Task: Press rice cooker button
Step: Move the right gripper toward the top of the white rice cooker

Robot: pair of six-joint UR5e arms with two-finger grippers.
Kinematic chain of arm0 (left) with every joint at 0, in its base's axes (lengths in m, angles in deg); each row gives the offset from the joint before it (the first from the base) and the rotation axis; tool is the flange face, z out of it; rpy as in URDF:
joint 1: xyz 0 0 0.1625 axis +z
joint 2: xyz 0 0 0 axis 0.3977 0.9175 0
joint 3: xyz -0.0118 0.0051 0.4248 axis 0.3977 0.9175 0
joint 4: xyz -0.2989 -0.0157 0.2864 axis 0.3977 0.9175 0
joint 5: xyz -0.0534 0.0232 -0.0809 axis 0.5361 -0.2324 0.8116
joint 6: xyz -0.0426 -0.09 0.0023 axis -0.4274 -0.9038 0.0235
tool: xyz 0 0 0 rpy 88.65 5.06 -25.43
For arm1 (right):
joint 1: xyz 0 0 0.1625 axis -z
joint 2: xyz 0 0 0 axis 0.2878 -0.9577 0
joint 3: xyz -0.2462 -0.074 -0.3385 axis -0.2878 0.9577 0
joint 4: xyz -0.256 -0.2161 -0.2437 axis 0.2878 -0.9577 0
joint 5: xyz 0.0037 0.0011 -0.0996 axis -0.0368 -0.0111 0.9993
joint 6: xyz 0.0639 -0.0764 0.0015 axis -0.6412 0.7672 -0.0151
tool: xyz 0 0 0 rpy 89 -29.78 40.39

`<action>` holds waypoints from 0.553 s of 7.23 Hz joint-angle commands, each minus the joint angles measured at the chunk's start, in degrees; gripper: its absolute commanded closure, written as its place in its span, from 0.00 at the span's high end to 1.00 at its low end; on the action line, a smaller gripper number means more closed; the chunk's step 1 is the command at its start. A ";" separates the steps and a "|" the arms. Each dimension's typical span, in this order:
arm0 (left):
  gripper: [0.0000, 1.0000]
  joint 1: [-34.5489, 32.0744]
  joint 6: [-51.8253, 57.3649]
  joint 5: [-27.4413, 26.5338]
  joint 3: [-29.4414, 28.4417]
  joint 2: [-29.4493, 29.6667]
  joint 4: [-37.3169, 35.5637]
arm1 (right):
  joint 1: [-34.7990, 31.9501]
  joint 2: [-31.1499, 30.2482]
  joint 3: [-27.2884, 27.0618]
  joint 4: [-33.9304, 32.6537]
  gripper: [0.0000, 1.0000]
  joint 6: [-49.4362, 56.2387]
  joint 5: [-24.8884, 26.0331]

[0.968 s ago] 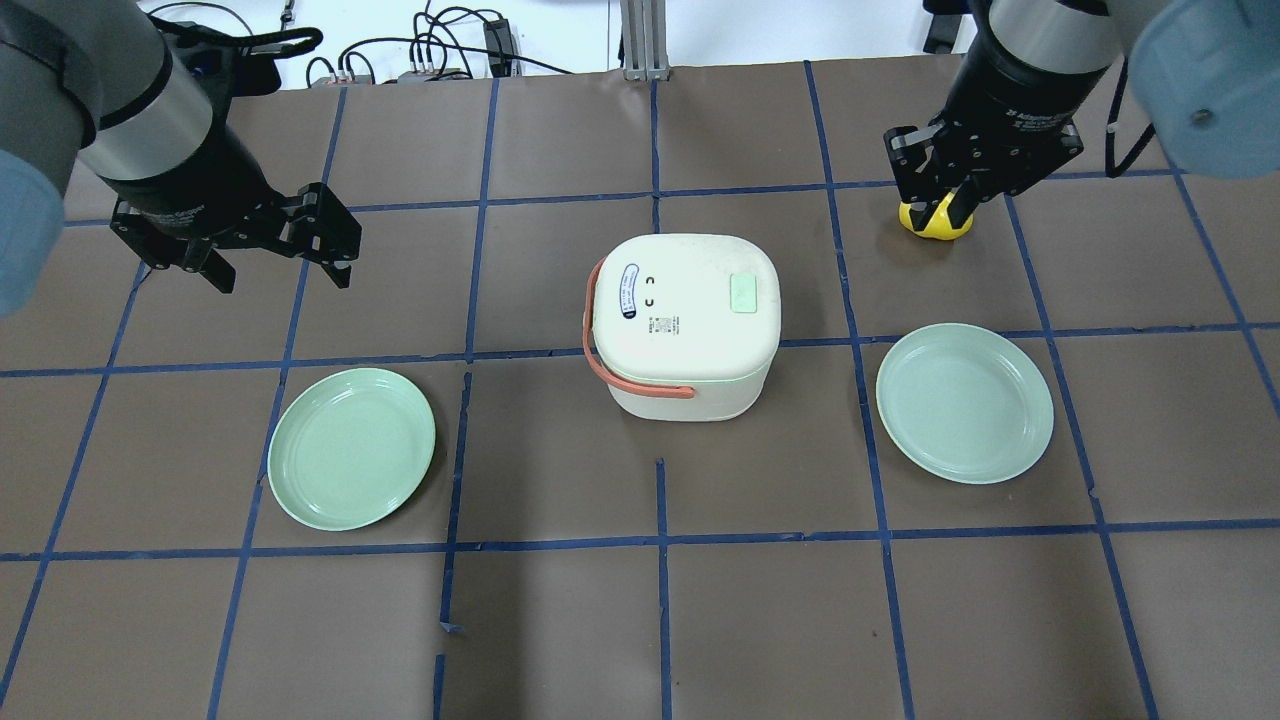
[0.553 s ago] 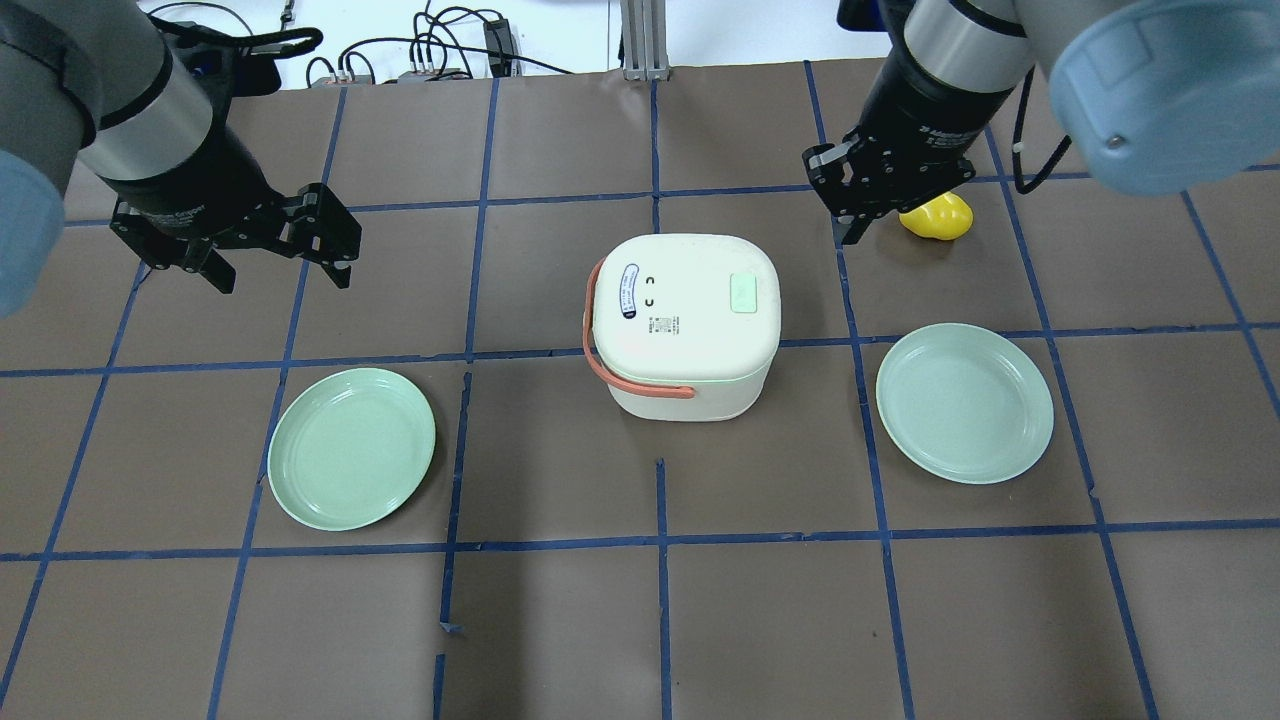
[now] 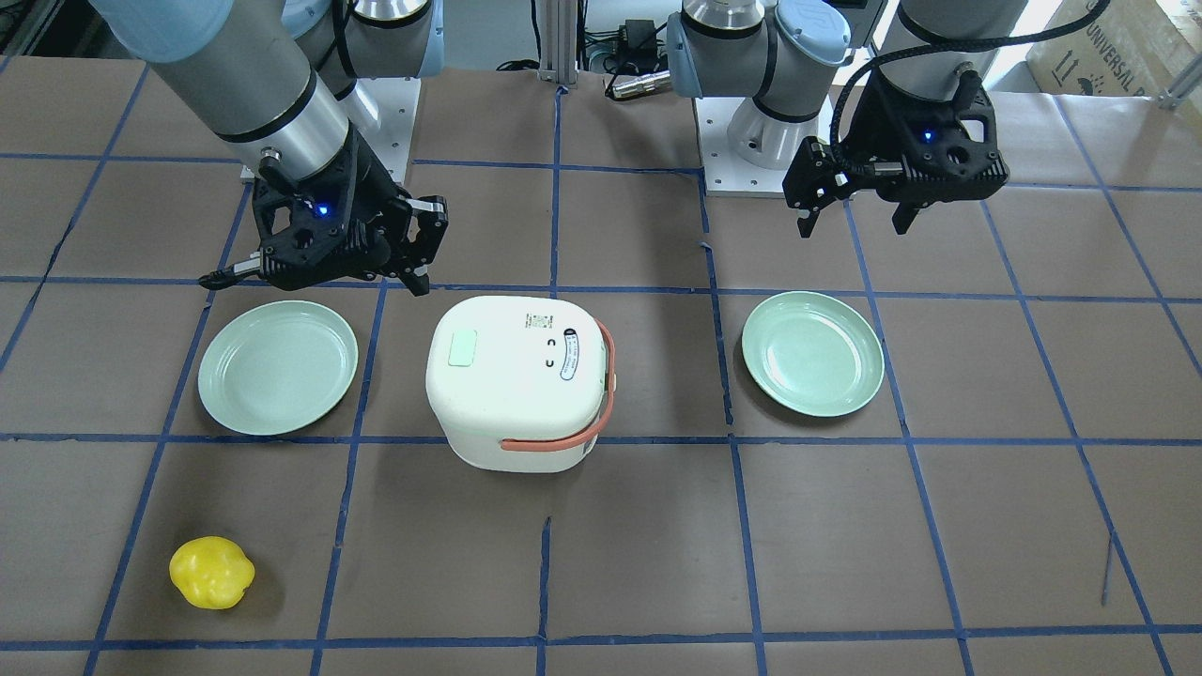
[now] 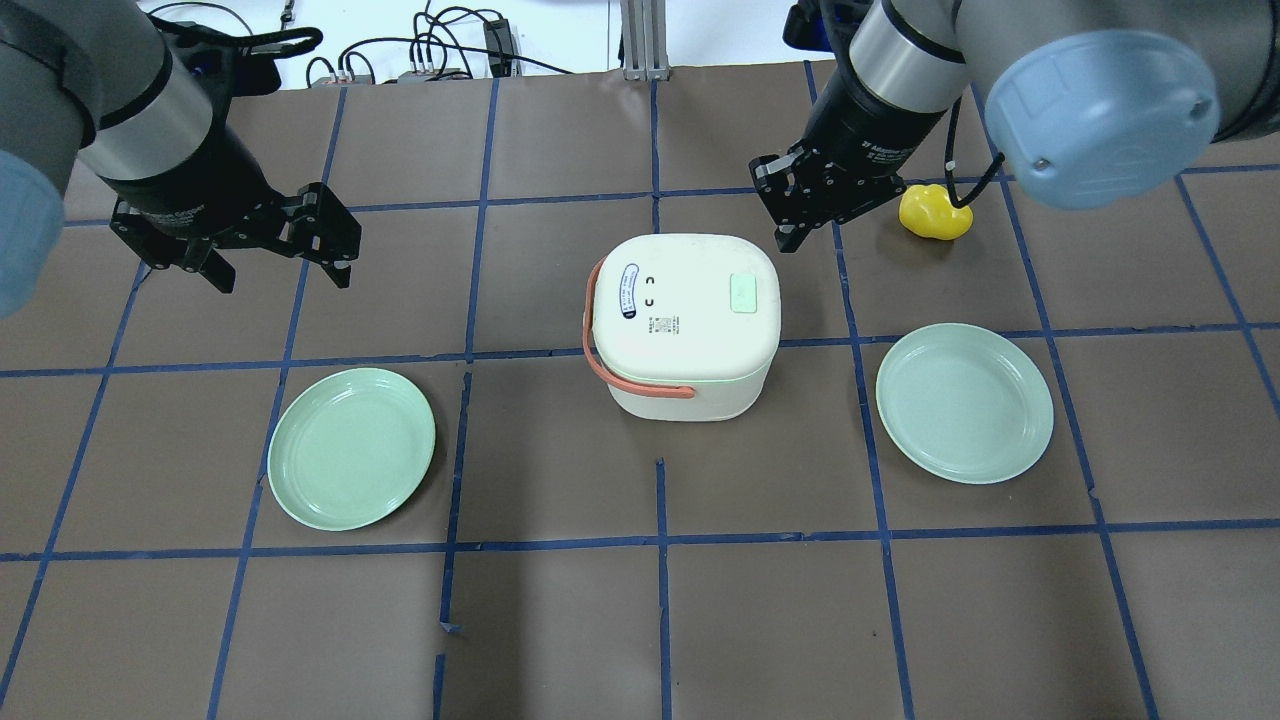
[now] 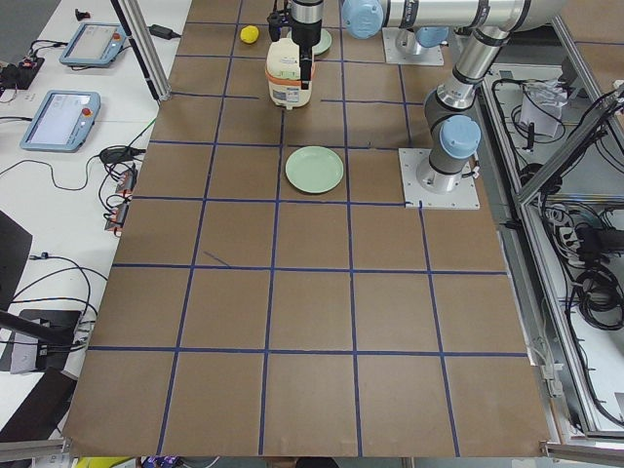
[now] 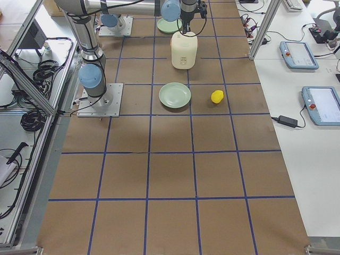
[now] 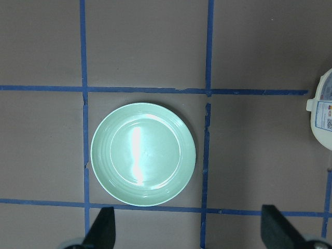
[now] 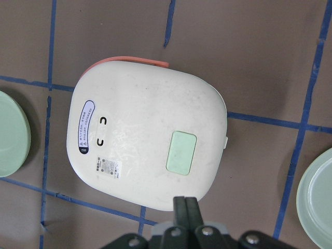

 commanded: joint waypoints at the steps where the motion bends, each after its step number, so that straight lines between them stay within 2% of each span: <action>1: 1.00 0.00 0.00 0.00 0.00 -0.09 0.00 | -0.02 2.04 -2.40 -6.95 0.10 -0.45 -0.39; 4: 1.00 0.00 0.00 0.00 0.00 0.00 0.08 | -0.28 2.92 -3.11 -7.68 0.10 -0.63 -2.76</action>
